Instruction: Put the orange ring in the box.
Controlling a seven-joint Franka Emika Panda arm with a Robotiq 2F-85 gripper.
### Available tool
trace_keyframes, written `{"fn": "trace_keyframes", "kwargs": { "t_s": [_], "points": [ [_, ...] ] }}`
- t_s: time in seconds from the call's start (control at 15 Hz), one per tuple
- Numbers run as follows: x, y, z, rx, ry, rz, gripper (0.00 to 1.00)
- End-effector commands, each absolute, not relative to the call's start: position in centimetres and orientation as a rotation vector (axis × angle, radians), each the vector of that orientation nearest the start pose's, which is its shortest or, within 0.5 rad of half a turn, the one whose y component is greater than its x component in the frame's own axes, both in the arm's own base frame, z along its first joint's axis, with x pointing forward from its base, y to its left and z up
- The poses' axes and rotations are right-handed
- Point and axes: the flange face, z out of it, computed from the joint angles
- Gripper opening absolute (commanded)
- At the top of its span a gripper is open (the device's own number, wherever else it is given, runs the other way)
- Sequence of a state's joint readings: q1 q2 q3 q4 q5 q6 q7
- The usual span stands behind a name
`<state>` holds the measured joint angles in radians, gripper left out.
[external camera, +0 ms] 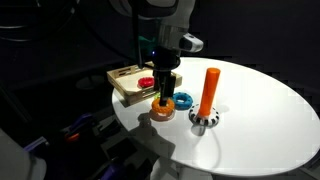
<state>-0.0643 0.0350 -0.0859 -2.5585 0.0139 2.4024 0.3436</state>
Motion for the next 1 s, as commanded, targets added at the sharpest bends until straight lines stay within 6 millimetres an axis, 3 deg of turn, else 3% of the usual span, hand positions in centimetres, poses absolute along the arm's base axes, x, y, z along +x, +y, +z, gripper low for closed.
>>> {"fn": "trace_keyframes", "kwargs": {
  "t_s": [0.0,0.93],
  "points": [
    [41.9,-7.7,22.9,-3.05,0.843,0.244,1.0],
    [42.2,-8.3,19.0,-3.096,0.924,0.151,1.0]
  ]
}}
